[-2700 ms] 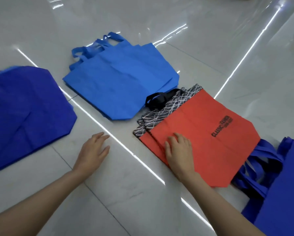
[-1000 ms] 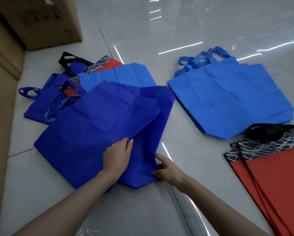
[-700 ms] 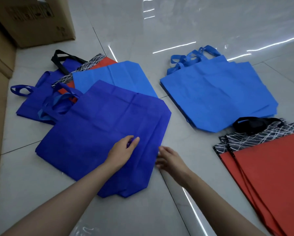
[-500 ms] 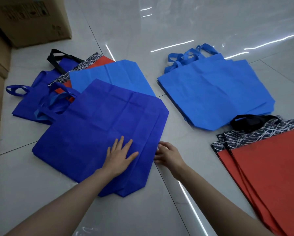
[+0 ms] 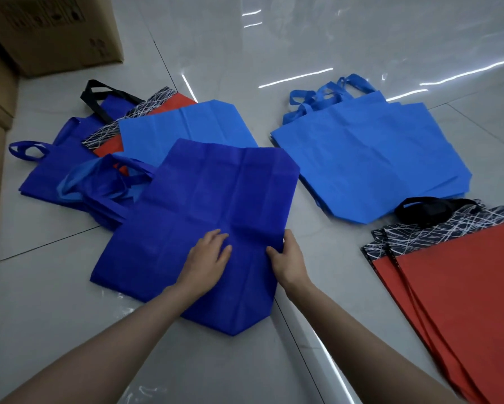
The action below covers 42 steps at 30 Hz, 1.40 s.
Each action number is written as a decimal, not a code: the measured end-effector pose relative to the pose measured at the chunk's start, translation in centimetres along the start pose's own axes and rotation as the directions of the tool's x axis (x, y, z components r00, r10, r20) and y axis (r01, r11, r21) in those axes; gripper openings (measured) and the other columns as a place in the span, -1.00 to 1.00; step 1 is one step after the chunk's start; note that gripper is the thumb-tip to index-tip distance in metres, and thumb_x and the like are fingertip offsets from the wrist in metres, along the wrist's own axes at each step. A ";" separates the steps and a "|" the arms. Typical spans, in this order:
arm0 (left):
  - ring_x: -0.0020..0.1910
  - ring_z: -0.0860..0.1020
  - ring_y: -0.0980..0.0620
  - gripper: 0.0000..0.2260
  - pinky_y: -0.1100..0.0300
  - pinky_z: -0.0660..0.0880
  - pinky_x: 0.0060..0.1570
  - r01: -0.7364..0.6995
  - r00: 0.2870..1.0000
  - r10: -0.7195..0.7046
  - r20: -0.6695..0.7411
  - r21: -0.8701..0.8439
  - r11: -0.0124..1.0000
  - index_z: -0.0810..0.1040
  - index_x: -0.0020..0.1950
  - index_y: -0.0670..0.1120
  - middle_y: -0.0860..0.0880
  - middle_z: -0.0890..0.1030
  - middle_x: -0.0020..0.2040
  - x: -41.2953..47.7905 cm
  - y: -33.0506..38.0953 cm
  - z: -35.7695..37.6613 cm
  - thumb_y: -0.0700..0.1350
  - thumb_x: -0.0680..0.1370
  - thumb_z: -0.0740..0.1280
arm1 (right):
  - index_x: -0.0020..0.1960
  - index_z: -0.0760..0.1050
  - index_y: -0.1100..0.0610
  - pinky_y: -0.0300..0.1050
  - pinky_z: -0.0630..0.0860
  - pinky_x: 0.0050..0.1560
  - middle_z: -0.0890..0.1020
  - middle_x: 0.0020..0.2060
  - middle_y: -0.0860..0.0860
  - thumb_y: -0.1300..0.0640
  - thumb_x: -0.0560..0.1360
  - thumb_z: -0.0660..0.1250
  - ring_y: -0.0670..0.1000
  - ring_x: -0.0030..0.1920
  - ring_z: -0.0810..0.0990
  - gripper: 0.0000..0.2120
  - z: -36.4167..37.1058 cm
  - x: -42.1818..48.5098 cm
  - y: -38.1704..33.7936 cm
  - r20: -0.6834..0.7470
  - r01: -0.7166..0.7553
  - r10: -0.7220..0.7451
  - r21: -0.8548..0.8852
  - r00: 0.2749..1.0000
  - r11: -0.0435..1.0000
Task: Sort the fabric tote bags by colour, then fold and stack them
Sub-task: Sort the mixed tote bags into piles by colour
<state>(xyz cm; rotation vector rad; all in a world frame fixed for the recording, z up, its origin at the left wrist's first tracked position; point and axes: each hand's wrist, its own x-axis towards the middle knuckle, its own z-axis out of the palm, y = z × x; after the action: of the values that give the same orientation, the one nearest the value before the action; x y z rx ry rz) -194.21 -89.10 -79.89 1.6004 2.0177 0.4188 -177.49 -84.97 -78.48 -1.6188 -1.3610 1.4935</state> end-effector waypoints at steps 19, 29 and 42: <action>0.25 0.39 -0.21 -0.52 -0.12 0.33 0.26 0.579 0.807 -0.591 -0.005 -0.192 0.792 0.51 0.12 0.04 -0.04 0.55 0.19 1.5 -5.2 -2.5 0.27 0.32 0.41 | 0.11 0.29 0.14 0.16 0.55 -0.05 0.53 -0.11 -0.01 0.39 0.53 0.11 0.10 -0.11 0.56 -0.77 -8.5 -3.4 3.8 -0.213 -0.069 0.026 -0.197 0.977 0.978; -0.12 0.51 -0.15 -0.70 0.05 0.40 -0.19 0.094 0.840 -0.340 -0.422 -0.505 0.858 0.46 -0.07 -0.18 -0.12 0.54 -0.16 -1.3 3.3 -4.4 0.06 0.60 0.19 | 0.14 0.32 0.09 -0.08 0.51 -0.11 0.50 -0.12 -0.20 0.38 0.53 0.12 -0.16 -0.18 0.51 -0.72 -11.1 -6.2 -0.1 -0.381 0.113 -0.127 -0.058 0.916 0.992; 0.05 0.53 -0.06 -0.66 0.08 0.47 0.03 -0.100 0.994 0.061 -0.087 -0.558 0.824 0.34 0.26 -0.11 -0.13 0.53 0.18 1.7 24.5 -0.2 -0.13 0.54 0.34 | 0.27 0.28 0.10 0.10 0.50 0.02 0.53 -0.04 -0.02 0.37 0.50 0.11 0.10 -0.03 0.54 -0.62 -31.3 -14.0 -2.9 -0.636 0.045 -0.136 -0.157 0.759 0.987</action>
<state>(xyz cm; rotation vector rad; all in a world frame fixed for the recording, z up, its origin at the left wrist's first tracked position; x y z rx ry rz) -174.91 -81.28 -66.81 1.3036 1.6492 1.0085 -147.10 -89.43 -63.02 -1.8759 -1.1183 0.6679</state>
